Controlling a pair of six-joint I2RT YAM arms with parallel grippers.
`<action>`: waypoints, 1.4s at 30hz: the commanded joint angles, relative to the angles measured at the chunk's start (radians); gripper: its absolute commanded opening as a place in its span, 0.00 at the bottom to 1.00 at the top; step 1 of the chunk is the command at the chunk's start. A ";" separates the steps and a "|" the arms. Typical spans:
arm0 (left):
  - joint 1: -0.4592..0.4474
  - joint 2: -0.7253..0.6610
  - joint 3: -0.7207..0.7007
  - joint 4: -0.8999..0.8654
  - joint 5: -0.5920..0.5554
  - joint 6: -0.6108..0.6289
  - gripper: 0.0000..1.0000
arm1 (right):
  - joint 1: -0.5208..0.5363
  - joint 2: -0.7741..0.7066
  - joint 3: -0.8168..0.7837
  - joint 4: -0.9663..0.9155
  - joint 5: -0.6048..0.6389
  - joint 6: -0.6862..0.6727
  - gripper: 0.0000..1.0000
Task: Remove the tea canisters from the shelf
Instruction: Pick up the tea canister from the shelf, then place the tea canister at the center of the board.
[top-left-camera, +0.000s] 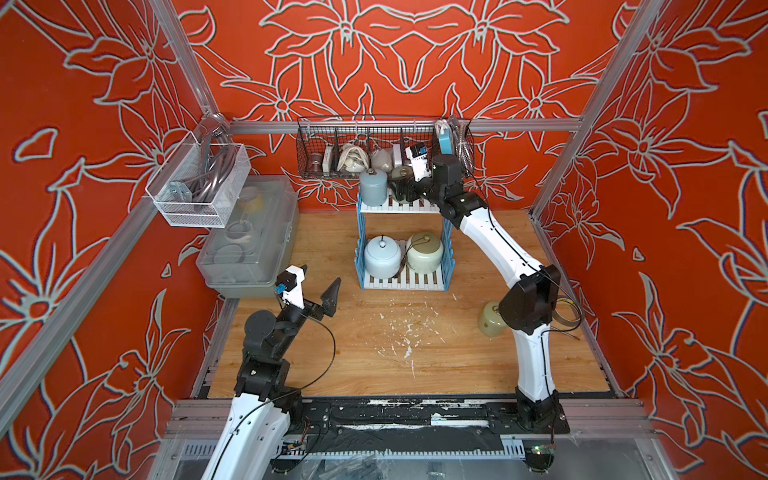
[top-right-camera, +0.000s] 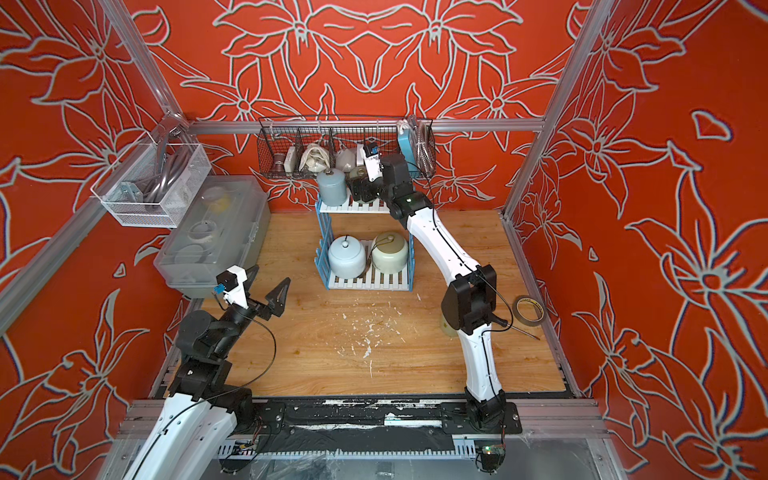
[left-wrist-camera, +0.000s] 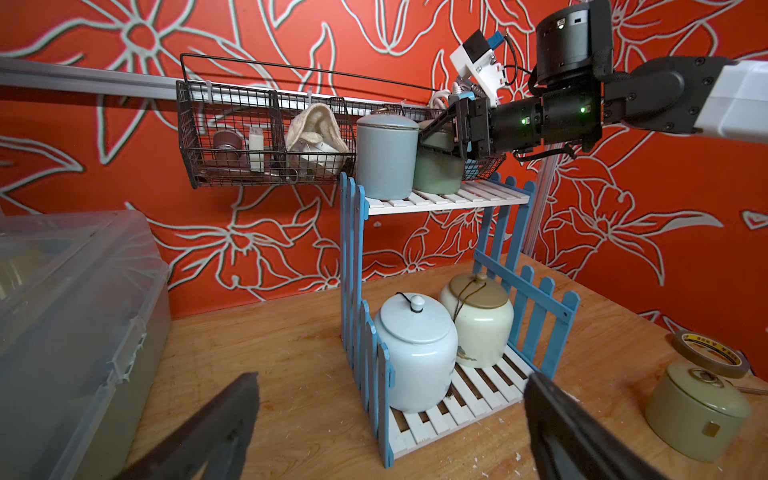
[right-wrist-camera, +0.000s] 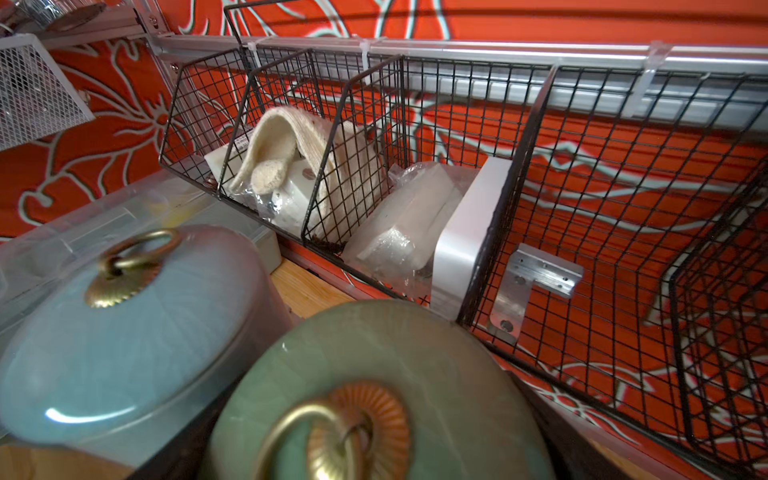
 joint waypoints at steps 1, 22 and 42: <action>-0.005 -0.007 0.005 0.020 0.003 0.004 0.98 | 0.005 -0.008 0.001 -0.068 0.026 -0.006 0.87; -0.007 -0.013 0.001 0.024 0.001 0.005 0.98 | 0.010 -0.242 -0.101 -0.073 0.025 -0.011 0.67; -0.003 -0.024 0.002 0.021 0.008 0.005 0.98 | 0.046 -0.863 -0.898 0.207 0.093 0.007 0.65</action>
